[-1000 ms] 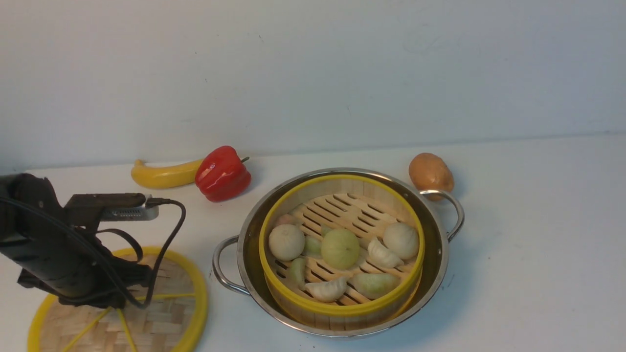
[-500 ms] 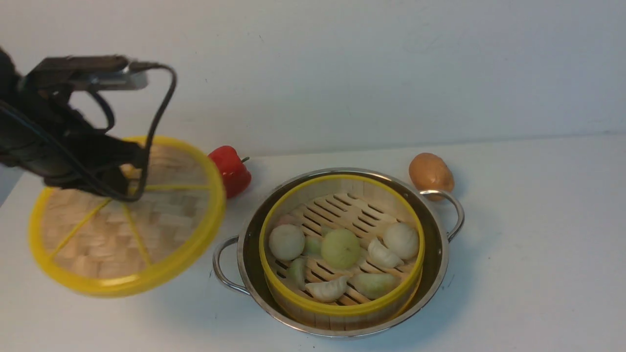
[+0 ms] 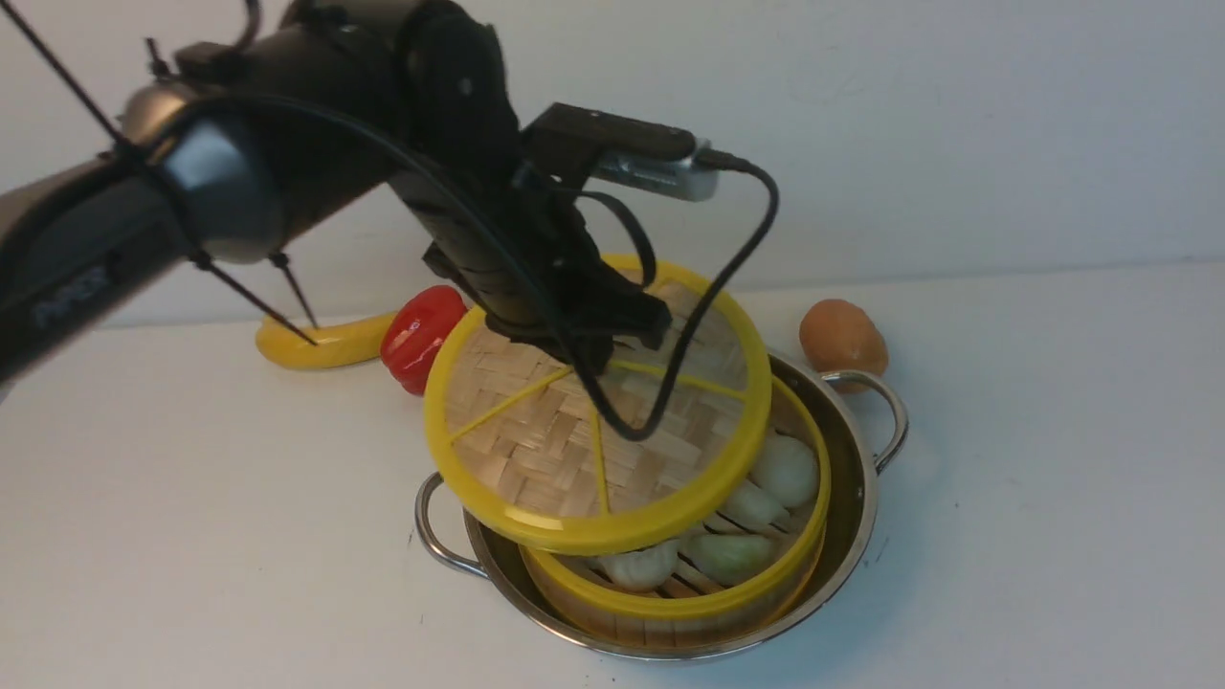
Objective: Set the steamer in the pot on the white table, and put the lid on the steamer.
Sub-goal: 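Place the yellow bamboo steamer lid onto the steamer in the pot with the left gripper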
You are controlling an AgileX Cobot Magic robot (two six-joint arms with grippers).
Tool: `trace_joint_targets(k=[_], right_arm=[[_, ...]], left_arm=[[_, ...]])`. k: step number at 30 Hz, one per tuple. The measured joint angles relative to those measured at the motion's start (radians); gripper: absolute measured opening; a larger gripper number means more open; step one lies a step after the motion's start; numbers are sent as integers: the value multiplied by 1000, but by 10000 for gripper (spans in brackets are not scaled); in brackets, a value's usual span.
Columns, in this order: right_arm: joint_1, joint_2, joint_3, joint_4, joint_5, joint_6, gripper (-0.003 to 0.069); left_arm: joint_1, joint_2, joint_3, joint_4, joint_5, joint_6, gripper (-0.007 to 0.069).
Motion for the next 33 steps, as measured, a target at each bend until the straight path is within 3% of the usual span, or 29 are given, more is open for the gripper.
trace_joint_targets(k=[20,33], right_arm=[[0,0,0,0,0,0,303],[0,0,0,0,0,0,303]], left_arm=[[-91,115,-44,15,24,-1,118],[-97,149,-45,36,9,2,118]])
